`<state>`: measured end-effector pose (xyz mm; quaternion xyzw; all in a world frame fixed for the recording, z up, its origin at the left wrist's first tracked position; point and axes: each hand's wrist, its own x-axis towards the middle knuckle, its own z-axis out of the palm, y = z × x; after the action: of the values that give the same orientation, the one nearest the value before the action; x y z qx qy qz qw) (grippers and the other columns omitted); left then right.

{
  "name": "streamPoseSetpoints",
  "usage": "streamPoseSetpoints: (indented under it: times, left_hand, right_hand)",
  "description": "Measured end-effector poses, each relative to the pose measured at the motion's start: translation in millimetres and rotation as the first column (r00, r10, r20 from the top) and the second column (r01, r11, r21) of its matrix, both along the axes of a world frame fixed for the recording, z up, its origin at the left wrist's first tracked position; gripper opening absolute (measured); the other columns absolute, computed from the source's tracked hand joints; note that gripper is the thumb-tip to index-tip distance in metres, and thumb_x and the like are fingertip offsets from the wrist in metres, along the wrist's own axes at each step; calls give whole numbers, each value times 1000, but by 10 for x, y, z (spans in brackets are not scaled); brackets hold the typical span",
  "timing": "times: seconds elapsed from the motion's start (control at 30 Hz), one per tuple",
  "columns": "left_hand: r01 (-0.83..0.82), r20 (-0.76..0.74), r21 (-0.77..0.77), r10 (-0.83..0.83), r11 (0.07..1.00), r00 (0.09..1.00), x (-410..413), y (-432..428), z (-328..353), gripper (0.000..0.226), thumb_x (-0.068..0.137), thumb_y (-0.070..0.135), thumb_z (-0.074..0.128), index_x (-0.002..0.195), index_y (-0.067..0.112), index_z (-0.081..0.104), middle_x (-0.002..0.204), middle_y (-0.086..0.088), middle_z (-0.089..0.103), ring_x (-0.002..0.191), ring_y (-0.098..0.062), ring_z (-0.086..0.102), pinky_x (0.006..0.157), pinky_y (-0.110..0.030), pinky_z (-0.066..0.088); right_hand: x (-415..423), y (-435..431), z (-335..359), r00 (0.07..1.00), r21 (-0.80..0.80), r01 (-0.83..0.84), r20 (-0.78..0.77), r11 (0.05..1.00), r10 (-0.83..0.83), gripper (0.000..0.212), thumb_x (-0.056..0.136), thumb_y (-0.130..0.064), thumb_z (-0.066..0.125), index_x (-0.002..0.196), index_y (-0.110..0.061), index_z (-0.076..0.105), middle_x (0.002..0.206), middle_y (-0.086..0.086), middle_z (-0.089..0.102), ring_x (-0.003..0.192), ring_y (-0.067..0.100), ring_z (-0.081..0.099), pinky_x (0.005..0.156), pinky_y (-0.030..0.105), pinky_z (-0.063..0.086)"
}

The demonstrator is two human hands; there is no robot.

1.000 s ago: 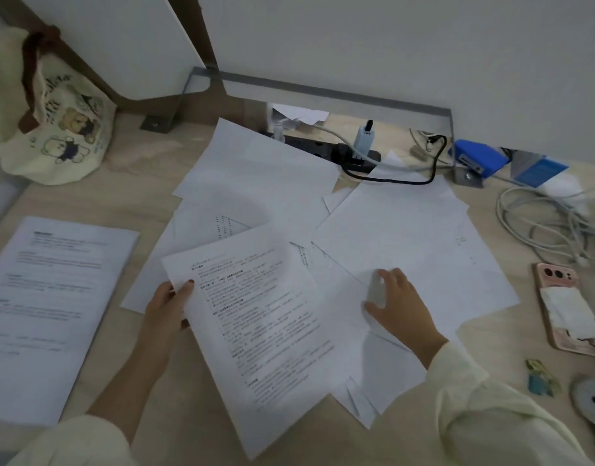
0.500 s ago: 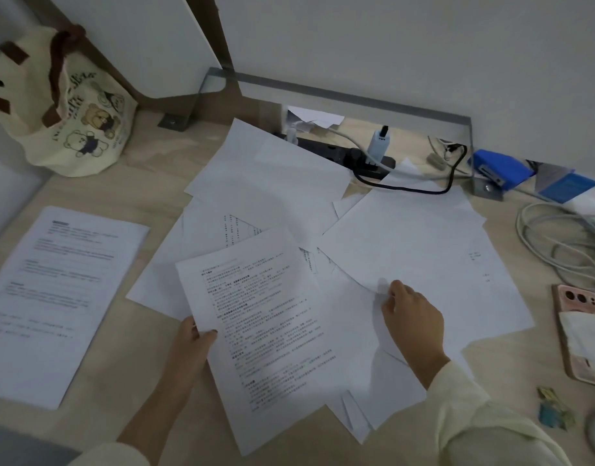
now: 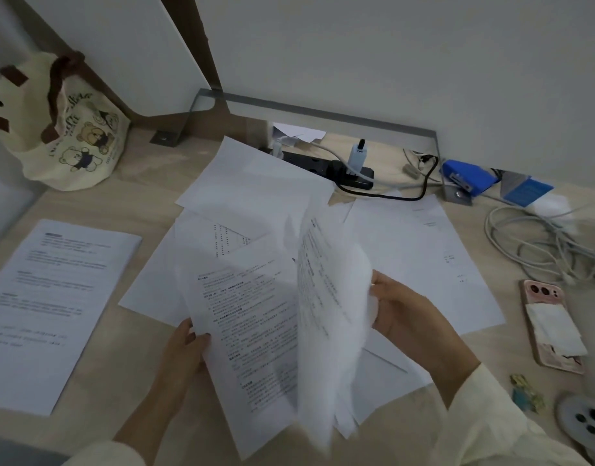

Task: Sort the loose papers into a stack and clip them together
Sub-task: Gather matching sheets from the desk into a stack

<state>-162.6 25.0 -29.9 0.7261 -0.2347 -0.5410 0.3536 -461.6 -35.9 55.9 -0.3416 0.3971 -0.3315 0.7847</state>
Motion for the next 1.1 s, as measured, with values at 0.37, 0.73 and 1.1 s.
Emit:
streamPoseSetpoints:
  times: [0.37, 0.73, 1.1]
  left_hand:
    - [19, -51, 24, -17, 1000, 999, -9, 123, 24, 29, 92, 3, 44, 115, 17, 56, 103, -4, 65, 88, -21, 62, 65, -30, 48]
    - [-37, -59, 21, 38, 999, 998, 53, 165, -15, 27, 92, 2, 45, 105, 21, 59, 100, -1, 65, 86, -19, 62, 65, -30, 48]
    - [126, 39, 2, -126, 992, 991, 62, 94, 155, 24, 94, 9, 45, 104, 22, 62, 100, 1, 67, 91, -18, 64, 67, -28, 48]
  right_hand:
    - [-252, 341, -583, 874, 179, 370, -399, 912, -277, 18, 90, -10, 47, 78, -15, 61, 73, 3, 56, 65, 16, 55, 56, 22, 50]
    - [-368, 376, -725, 109, -156, 86, -980, 984, -165, 31, 93, -7, 31, 113, -10, 55, 79, 13, 55, 71, 28, 50, 66, 32, 41]
    - [146, -205, -426, -24, -301, -357, -943, 884, -331, 44, 89, -1, 35, 125, -21, 51, 108, 10, 63, 101, 28, 56, 72, 32, 44]
